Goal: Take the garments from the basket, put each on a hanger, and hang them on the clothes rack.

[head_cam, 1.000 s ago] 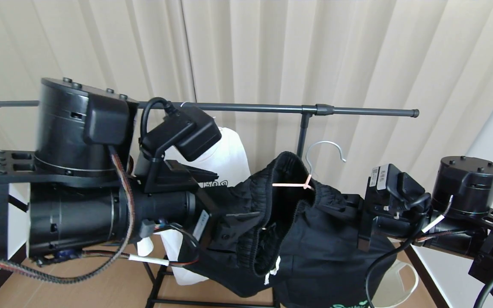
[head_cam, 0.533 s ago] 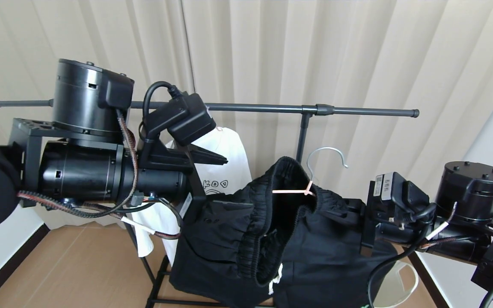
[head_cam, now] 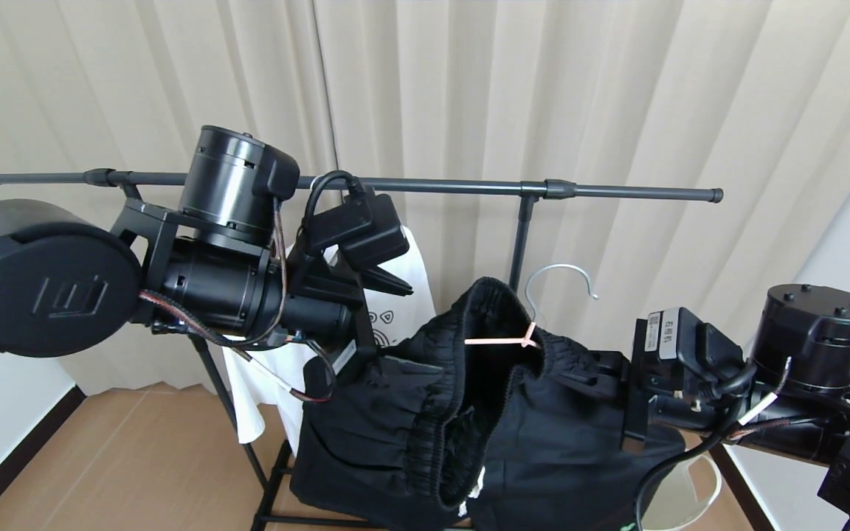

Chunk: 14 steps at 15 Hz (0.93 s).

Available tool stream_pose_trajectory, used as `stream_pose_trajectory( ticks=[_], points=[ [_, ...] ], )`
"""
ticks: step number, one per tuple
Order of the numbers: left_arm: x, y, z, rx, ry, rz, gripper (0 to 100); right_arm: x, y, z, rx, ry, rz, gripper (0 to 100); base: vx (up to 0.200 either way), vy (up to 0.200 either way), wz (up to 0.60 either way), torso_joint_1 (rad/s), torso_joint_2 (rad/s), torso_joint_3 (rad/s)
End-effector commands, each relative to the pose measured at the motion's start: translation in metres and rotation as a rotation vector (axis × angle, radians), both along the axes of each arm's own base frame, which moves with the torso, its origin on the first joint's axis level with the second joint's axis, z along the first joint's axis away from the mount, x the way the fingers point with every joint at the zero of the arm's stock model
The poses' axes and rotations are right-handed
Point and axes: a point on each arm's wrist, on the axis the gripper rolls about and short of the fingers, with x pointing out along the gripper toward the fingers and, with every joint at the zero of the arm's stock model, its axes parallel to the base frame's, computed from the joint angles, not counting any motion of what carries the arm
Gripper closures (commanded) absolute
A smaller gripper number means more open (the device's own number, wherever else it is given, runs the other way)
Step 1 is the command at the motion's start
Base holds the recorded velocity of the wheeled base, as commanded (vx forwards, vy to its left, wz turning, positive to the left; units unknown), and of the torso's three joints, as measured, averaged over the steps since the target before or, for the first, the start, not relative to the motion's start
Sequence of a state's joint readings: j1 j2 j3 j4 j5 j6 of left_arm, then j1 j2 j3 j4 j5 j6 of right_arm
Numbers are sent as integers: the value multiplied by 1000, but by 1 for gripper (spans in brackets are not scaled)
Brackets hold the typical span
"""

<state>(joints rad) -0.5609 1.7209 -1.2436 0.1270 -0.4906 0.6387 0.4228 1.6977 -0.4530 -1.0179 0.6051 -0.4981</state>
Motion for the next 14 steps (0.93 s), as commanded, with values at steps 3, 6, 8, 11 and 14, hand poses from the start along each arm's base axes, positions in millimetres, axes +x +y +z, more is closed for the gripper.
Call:
stream_pose_trajectory(
  ticks=[3, 6, 8, 11, 14],
  points=[
    [11, -11, -21, 47, 20, -33, 0, -5, 5, -1, -1, 2, 24, 100, 0, 0, 0, 0, 0, 0],
    [10, -20, -25, 52, 27, -56, 0, -7, 6, 1, 6, -12, 29, 100, 0, 0, 0, 0, 0, 0],
    [13, -22, -26, 52, 27, -56, 0, -9, 9, 3, 10, -17, 42, 100, 0, 0, 0, 0, 0, 0],
    [12, -21, -27, 54, 34, -57, 0, -14, 9, 10, 24, -37, 52, 100, 0, 0, 0, 0, 0, 0],
    [12, -21, -28, 53, 45, -48, 100, -18, 14, 10, 24, -36, 75, 100, 0, 0, 0, 0, 0, 0]
  ],
)
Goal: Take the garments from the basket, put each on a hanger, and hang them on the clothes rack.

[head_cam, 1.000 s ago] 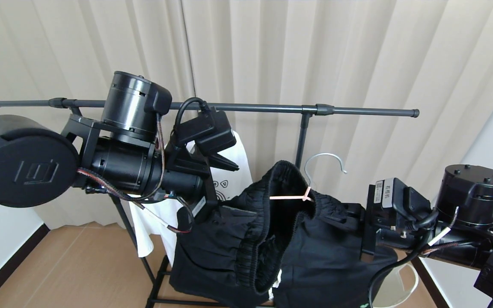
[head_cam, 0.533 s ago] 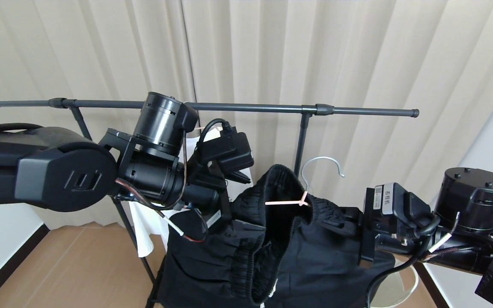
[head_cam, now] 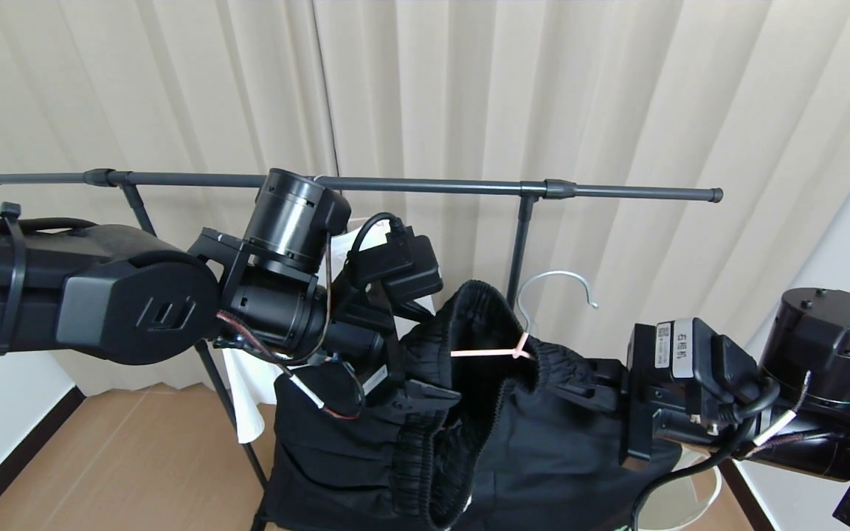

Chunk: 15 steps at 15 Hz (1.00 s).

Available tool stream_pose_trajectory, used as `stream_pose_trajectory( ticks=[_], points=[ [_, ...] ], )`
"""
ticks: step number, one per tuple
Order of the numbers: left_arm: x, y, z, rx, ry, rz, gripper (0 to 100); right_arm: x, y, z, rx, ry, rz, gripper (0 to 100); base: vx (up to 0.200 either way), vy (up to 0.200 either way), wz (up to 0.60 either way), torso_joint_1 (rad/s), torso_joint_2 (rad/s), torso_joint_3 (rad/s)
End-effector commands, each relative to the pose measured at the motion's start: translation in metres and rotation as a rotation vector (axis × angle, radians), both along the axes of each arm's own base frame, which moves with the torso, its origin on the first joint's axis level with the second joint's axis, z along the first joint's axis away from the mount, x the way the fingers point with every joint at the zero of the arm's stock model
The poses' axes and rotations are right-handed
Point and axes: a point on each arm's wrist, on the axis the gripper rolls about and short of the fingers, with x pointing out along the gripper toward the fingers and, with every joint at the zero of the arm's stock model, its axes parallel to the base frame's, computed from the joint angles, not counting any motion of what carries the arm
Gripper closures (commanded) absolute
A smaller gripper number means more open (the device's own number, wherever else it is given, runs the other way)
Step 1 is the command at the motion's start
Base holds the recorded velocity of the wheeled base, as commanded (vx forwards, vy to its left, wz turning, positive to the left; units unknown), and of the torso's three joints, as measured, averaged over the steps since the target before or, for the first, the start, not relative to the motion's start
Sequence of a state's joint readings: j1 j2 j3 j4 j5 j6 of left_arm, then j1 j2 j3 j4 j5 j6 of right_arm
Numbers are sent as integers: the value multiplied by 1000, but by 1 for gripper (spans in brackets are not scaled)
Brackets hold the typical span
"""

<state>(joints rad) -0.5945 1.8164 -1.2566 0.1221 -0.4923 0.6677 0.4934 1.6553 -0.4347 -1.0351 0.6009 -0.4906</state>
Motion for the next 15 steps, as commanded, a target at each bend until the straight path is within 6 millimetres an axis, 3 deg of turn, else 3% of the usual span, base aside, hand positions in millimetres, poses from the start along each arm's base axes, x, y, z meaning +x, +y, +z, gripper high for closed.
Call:
stream_pose_trajectory(
  ticks=[1, 9, 10, 15],
  points=[
    [0, 0, -1, 1, 4, 4, 100, -2, 2, 1, 3, -5, 10, 100, 0, 0, 0, 0, 0, 0],
    [-3, 8, 7, -17, -3, 25, 100, 1, 2, 0, 1, 6, -15, 100, 0, 0, 0, 0, 0, 0],
    [-5, 12, 10, -23, -4, 39, 100, 1, 1, 0, 1, 6, -17, 0, 0, 0, 0, 0, 0, 0],
    [-8, 37, 21, -75, -37, 118, 100, 2, -18, 6, 16, -15, -32, 0, 0, 0, 0, 0, 0, 0]
  ],
)
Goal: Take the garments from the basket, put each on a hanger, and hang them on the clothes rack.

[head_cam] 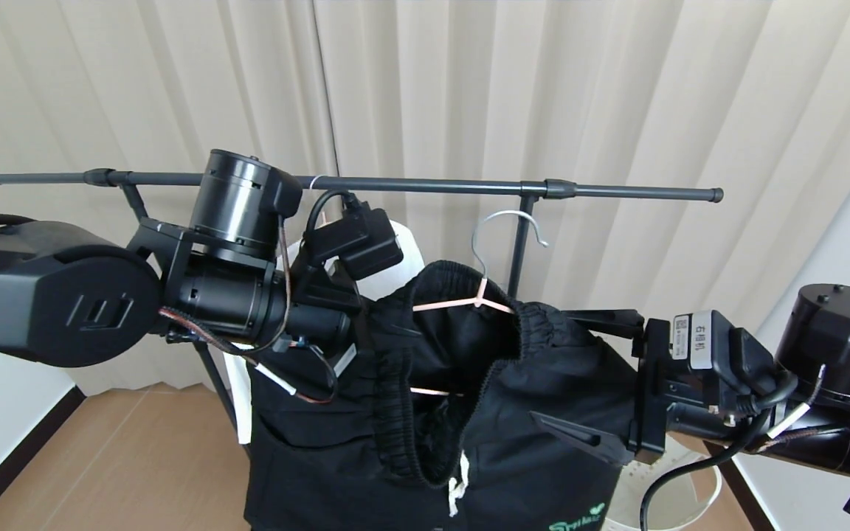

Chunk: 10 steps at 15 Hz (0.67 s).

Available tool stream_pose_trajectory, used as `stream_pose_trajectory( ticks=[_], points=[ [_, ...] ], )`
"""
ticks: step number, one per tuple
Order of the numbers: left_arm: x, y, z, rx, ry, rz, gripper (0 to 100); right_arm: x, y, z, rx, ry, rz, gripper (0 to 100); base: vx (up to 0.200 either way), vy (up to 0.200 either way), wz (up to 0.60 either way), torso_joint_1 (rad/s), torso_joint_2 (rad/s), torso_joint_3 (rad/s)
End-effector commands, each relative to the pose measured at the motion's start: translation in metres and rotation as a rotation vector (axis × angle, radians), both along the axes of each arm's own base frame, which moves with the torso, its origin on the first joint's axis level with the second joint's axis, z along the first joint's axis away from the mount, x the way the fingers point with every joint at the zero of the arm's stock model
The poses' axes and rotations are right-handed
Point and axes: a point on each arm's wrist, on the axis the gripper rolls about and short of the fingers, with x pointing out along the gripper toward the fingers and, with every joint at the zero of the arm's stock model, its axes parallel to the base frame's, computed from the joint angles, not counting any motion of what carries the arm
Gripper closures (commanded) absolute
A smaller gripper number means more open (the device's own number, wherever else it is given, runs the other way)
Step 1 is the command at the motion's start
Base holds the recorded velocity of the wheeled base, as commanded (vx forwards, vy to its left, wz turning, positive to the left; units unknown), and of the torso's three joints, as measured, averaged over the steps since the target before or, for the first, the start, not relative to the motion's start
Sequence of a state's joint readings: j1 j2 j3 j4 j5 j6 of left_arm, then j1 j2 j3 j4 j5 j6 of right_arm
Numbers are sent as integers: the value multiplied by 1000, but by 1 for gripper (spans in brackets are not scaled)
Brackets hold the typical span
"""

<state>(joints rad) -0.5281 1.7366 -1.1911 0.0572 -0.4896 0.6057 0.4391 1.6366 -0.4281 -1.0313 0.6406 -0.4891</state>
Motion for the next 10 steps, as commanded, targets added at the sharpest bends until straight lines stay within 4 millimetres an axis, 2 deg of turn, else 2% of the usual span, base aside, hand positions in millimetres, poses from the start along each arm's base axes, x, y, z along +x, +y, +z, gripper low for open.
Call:
stream_pose_trajectory(
  ticks=[1, 4, 7, 10],
  points=[
    [-6, 12, 8, -15, -20, 24, 100, 0, -6, 4, 10, -15, -5, 0, 0, 0, 0, 0, 0, 0],
    [-19, 33, 17, -29, -44, 68, 100, 7, -19, 5, 29, -3, 36, 0, 0, 0, 0, 0, 0, 0],
    [-29, 48, 26, -44, -71, 99, 100, 34, -24, -16, 10, 68, 4, 0, 0, 0, 0, 0, 0, 0],
    [-34, 55, 33, -69, -73, 129, 100, 51, -21, -39, -13, 133, -5, 0, 0, 0, 0, 0, 0, 0]
  ],
)
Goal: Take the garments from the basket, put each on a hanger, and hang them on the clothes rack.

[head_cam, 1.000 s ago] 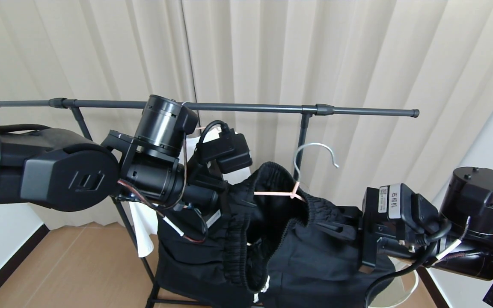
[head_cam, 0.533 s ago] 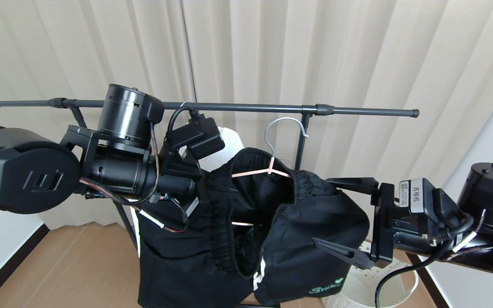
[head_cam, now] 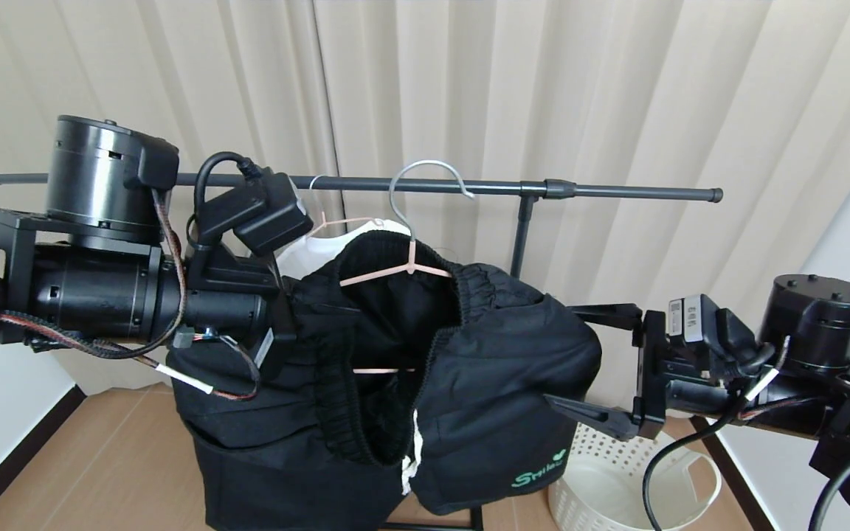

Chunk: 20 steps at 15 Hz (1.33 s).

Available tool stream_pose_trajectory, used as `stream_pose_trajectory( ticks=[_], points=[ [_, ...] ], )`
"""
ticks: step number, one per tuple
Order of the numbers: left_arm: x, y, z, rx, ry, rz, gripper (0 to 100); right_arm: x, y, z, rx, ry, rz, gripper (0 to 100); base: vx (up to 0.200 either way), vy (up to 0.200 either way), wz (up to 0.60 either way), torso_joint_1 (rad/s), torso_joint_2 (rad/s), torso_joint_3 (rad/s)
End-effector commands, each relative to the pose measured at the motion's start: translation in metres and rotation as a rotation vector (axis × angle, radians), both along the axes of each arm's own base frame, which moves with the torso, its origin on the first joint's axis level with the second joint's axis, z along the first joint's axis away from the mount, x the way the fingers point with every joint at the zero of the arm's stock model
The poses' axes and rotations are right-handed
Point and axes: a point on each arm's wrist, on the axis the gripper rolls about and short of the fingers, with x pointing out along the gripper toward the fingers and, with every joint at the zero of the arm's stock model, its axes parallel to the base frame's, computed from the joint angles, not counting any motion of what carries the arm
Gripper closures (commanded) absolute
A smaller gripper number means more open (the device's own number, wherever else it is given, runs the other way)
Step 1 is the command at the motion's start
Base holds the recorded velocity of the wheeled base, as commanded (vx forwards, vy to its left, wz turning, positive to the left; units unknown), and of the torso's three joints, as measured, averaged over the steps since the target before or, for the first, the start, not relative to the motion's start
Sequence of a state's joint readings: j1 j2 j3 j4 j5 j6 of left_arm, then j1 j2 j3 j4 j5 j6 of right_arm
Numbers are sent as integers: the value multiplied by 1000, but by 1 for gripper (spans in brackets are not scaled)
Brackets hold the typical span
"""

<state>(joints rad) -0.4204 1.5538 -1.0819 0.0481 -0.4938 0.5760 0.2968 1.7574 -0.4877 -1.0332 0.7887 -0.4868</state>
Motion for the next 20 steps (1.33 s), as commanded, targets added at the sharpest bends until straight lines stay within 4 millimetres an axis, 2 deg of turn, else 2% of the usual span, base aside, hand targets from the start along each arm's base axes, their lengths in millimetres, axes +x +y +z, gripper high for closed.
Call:
stream_pose_trajectory(
  ticks=[1, 6, 9, 10, 14, 20],
  points=[
    [-10, 7, 12, -26, -26, 17, 100, 19, 4, -31, -31, 91, -8, 0, 0, 0, 0, 0, 0, 0],
    [-21, 12, 15, -40, -35, 22, 100, 36, 5, -55, -55, 145, -20, 0, 0, 0, 0, 0, 0, 0],
    [-29, 20, 18, -53, -39, 43, 100, 40, 3, -57, -62, 136, -33, 0, 0, 0, 0, 0, 0, 0],
    [-30, 22, 19, -54, -42, 49, 100, 41, 3, -56, -60, 133, -33, 100, 0, 0, 0, 0, 0, 0],
    [-33, 31, 20, -63, -42, 85, 100, 45, -1, -55, -66, 124, -73, 100, 0, 0, 0, 0, 0, 0],
    [-32, 42, 23, -84, -33, 144, 100, 66, -17, -67, -66, 140, -139, 100, 0, 0, 0, 0, 0, 0]
  ],
)
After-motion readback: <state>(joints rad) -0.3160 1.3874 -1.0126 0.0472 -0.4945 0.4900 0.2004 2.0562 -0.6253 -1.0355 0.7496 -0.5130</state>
